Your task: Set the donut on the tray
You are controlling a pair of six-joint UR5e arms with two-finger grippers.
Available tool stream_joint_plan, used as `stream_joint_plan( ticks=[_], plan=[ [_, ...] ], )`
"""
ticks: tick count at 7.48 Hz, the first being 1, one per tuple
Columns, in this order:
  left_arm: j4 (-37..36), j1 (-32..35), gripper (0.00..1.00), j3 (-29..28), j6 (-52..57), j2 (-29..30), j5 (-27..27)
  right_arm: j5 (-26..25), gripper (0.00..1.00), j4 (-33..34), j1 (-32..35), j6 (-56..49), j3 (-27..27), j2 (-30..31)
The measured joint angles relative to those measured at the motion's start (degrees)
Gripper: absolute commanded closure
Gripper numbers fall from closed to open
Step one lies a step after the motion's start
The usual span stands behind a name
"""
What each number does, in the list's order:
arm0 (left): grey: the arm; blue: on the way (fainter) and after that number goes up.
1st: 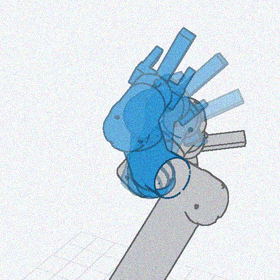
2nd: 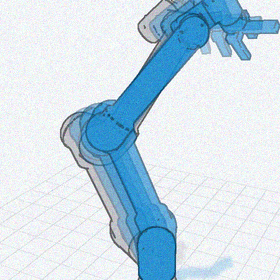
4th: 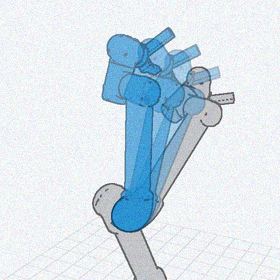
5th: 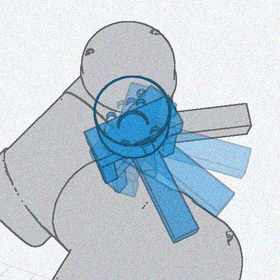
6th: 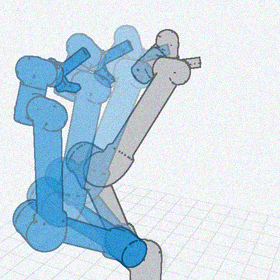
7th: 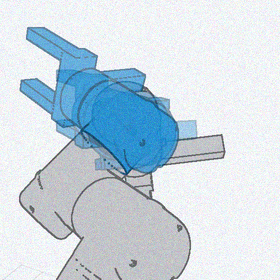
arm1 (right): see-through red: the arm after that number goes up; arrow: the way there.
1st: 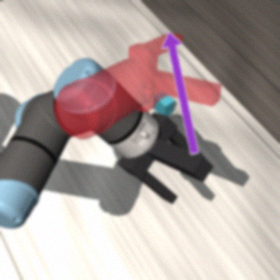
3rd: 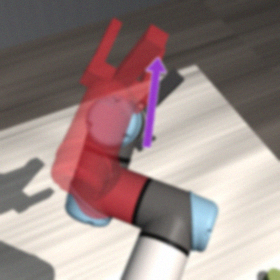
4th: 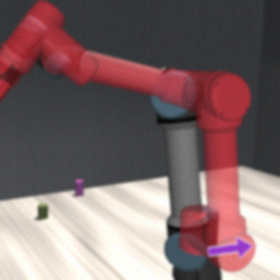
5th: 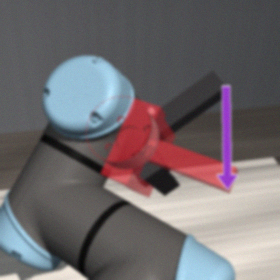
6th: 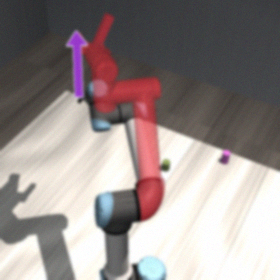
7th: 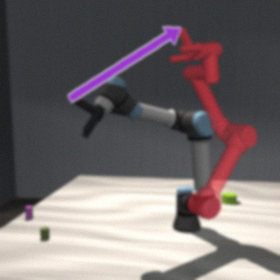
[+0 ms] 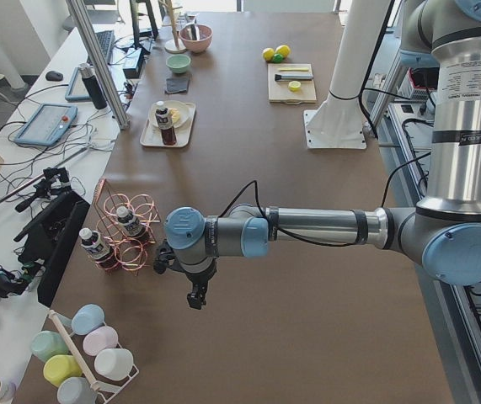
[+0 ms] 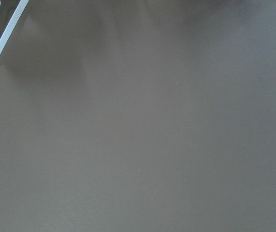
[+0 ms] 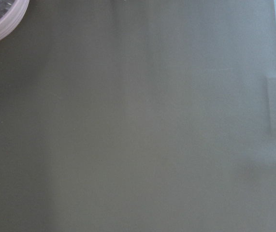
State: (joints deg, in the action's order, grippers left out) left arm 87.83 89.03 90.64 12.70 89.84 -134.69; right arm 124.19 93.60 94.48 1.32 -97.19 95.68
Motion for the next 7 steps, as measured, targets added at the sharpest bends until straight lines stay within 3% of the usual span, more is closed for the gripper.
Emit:
stream_joint_plan(
  ticks=[7],
  plan=[
    [0.18,-0.01,0.01,0.31,-0.05,-0.70,-0.10,-0.07,0.00,-0.05,0.00,0.00,-0.01,0.30]
  ],
)
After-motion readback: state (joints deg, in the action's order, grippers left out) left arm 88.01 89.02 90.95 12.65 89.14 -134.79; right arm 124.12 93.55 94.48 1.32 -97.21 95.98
